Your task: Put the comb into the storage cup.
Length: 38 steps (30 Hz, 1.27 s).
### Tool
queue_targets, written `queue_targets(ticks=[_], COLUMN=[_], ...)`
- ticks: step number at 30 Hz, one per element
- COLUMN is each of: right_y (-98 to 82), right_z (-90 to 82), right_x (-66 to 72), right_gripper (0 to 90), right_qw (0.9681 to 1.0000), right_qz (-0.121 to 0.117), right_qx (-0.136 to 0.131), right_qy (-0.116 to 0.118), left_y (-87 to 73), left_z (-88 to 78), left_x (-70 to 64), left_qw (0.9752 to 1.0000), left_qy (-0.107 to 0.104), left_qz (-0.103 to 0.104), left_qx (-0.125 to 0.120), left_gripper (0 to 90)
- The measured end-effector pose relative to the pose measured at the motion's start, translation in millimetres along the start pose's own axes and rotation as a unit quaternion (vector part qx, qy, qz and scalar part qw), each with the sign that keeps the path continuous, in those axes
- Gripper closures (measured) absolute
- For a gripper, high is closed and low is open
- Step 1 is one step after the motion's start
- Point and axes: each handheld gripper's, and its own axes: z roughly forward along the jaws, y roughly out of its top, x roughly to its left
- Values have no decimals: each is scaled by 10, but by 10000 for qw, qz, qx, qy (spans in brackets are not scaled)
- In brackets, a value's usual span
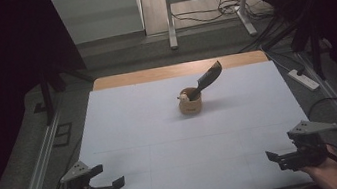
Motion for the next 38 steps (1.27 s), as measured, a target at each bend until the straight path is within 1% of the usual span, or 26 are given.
queue_targets(ticks=[4,12,13,15,17,19,23,29,38], right_y=[-40,-123,-131,-140,-150,-159,-174,-197,-212], right_z=[-27,-58,-62,-80,-94,-107,-126,-146,-153], right_x=[-9,-23,-24,-28,-28,-26,-25,-23,-17], right_gripper=[0,0,0,0,0,0,0,0,0], right_qw=[10000,9996,9995,9995,9994,9994,9991,9986,9982], right_qz=[46,59,68,67,76,85,79,45,1], right_qx=[24,195,225,201,207,220,279,369,460], right_qy=[-48,-187,-204,-233,-248,-270,-303,-374,-385], left_y=[3,2,3,3,3,1,1,2,4], left_z=[4,0,0,1,-1,-1,-2,2,4], left_x=[-8,-18,-21,-31,-36,-41,-47,-47,-35], left_qw=[10000,9999,9999,9997,9997,9994,9991,9990,9992], left_qy=[33,118,135,209,235,313,372,396,359], left_qz=[18,33,49,98,113,148,173,169,121], left_qx=[31,11,18,39,43,62,93,121,114], left_gripper=[22,16,15,15,14,14,13,13,14])
